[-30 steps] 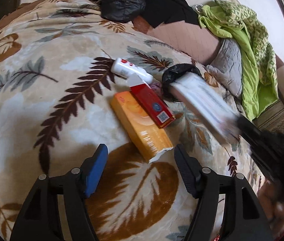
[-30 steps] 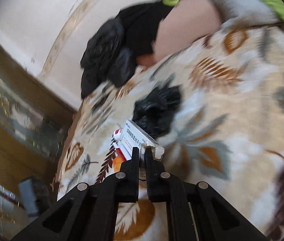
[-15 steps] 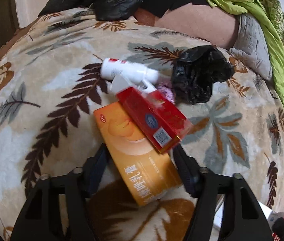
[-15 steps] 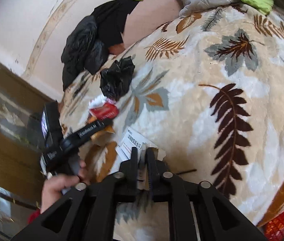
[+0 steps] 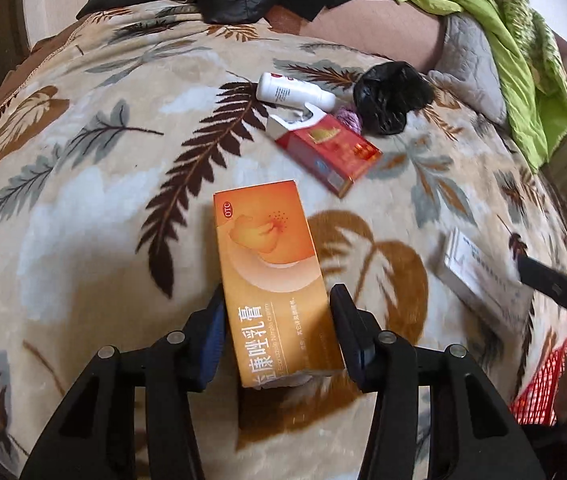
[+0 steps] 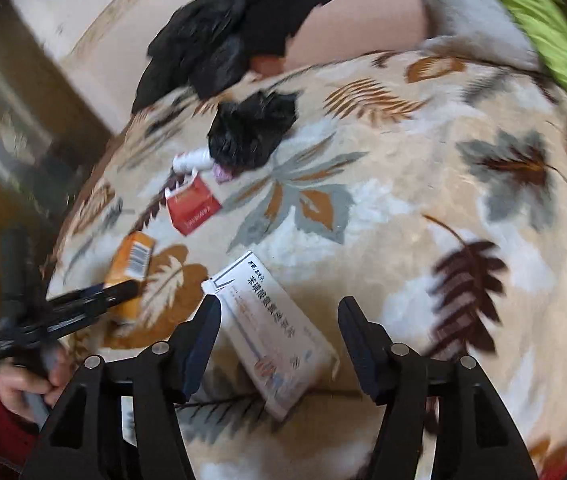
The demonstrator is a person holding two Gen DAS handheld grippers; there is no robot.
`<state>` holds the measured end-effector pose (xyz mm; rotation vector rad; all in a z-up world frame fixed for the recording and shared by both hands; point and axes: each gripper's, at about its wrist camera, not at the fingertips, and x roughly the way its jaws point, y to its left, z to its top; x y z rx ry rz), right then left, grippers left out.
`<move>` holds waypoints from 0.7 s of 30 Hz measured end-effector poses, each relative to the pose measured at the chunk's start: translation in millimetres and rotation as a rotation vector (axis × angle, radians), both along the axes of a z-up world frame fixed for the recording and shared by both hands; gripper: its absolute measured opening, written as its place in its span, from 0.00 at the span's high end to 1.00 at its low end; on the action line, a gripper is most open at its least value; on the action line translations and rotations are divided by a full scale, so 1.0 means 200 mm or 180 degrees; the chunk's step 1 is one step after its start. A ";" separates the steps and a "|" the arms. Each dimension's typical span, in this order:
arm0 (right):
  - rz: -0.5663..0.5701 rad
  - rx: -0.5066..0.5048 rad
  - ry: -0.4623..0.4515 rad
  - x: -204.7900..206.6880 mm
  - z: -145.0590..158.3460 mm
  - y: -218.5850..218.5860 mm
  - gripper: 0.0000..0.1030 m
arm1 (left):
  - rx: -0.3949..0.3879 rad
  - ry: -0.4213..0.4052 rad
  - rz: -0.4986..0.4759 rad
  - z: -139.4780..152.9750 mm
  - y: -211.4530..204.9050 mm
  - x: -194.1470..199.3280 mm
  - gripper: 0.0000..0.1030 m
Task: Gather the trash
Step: 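Grasp the white medicine box with the right tool while the left tool grasps the orange box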
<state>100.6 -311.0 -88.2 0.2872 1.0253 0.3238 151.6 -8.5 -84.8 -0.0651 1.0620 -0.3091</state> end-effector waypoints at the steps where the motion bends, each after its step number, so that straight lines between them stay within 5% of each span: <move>1: 0.0026 -0.0020 0.0052 0.03 -0.03 0.00 0.37 | 0.0021 -0.0018 0.0002 0.00 0.00 0.00 0.52; 11: 0.0510 -0.0563 0.0185 -0.01 -0.08 0.23 0.34 | 0.0096 -0.0128 0.0167 -0.03 -0.02 0.13 0.40; 15: 0.0537 -0.1047 0.0084 -0.07 -0.08 0.33 0.43 | 0.0244 -0.0223 0.0230 -0.03 -0.02 0.12 0.53; 21: 0.0107 -0.0856 -0.0184 -0.13 0.04 0.29 0.45 | 0.0127 -0.0360 0.0227 0.01 0.00 0.06 0.54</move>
